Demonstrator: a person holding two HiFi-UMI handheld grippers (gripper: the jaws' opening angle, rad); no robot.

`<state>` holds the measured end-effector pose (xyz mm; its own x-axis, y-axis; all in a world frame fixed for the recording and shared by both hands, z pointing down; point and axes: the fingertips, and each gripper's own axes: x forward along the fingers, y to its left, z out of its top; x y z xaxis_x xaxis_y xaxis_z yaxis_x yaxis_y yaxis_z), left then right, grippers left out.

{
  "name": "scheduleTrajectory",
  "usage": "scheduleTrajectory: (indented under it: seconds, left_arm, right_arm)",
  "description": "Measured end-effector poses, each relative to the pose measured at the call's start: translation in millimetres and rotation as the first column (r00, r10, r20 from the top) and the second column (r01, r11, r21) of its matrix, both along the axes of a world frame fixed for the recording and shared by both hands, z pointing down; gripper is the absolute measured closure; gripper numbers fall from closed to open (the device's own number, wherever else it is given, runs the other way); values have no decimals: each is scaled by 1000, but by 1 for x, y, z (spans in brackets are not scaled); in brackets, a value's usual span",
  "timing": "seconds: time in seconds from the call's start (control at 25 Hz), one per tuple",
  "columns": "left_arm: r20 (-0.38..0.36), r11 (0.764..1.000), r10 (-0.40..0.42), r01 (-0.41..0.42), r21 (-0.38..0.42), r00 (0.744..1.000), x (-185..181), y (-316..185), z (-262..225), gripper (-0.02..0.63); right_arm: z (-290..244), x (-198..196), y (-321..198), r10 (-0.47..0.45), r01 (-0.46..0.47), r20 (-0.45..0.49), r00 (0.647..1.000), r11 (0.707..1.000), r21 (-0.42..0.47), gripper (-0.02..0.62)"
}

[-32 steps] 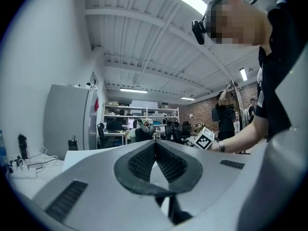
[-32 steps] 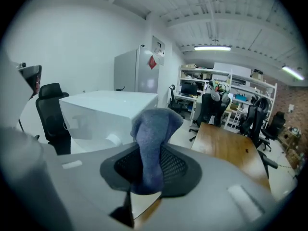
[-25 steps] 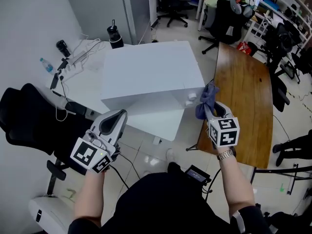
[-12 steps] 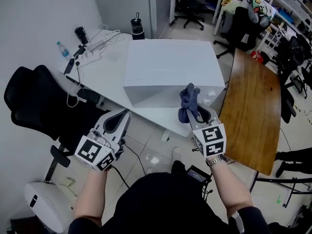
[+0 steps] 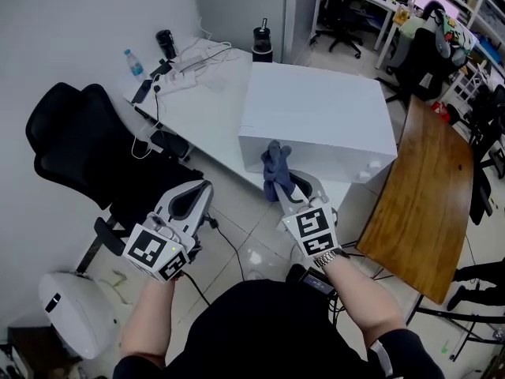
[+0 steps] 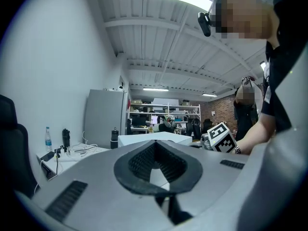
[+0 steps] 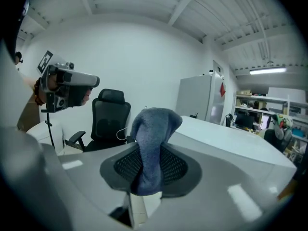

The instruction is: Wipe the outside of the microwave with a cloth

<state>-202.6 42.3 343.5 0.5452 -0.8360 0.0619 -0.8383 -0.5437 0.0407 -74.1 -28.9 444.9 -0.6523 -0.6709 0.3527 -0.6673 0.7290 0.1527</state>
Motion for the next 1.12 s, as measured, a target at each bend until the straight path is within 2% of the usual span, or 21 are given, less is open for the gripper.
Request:
scheduleTrajectory:
  seconds: [0.2,0.56,0.76,1.12]
  left_arm:
    - [8,998,-54,54,-13,999,-31,7,5,601]
    - [26,993,-110,111,-32,994,-69,8,9,601]
    - [35,991,-121,122,-47,992,-80,5,14,601]
    - [25,994,-85,86,-61,996,-78,-6,18,601]
  right_arm:
    - [23,-45,-13,-48,48,-34,998,999,9,495]
    - [68,-93,-50,-31,27,-75,997,998,-56,495]
    - [81,-98,-69,30,-34,-33,999,991,-131,497]
    - [85,-77,-74,111,-112,-11,994,978,-179,497]
